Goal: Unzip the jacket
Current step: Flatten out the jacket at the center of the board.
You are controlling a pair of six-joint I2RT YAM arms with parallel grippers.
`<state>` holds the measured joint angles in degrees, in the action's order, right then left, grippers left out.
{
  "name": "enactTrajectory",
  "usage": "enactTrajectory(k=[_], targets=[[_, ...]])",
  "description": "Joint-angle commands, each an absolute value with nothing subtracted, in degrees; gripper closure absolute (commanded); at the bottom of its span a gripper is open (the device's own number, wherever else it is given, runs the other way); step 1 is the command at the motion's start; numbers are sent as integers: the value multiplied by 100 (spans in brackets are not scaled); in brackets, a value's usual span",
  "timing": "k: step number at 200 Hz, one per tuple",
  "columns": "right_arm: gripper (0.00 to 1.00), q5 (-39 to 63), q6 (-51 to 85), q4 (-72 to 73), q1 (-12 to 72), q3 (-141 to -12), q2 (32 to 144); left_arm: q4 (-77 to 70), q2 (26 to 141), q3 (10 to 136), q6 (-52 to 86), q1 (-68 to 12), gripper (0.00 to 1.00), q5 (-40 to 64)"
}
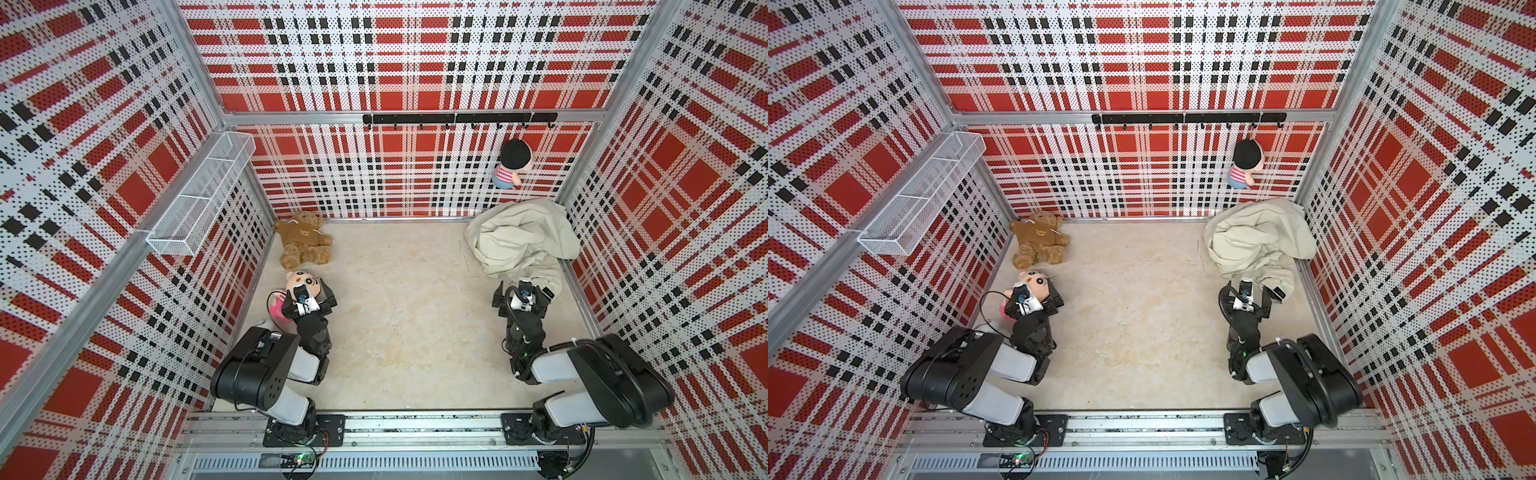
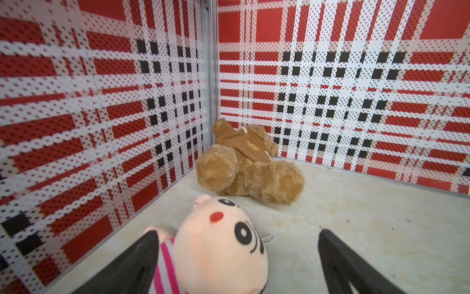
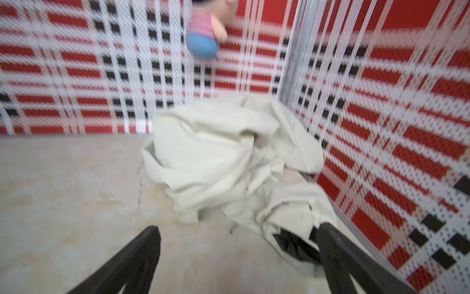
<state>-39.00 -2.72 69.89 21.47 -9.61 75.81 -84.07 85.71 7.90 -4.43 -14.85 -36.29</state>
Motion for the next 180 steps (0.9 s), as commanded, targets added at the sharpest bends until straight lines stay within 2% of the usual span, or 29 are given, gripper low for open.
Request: enactTrajectory(k=[1,11,30,53,79,130,164,180], targets=[[0,-4357,1121,3822,1946,-1965,5847,-7744,7591,1324,-1370,-2327,2,-4685],[0,-3545,2198,2459,1380,-2408,5449,-7264,7151,1546,-1204,-2461,2,-4928],[0,-2626,2487,2043,858,-2857,5404,-5796,6189,2053,-463,-2421,2,-4972],[0,-2188,2036,793,787,-4286,6388,-3892,5301,2726,531,-2074,2,-4359],[0,-1113,1670,274,675,-5370,7601,-3015,4893,3046,1050,-1766,2,-3491],[0,996,1364,-905,273,-7329,9602,-1777,5756,3803,1161,-1751,2,-2136],[0,917,1072,-1650,248,-8425,10669,-1699,6498,3964,1320,-1842,2,-1225],[0,636,1037,-1887,247,-8638,10937,-1803,6695,3962,1171,-2091,2,-1208]])
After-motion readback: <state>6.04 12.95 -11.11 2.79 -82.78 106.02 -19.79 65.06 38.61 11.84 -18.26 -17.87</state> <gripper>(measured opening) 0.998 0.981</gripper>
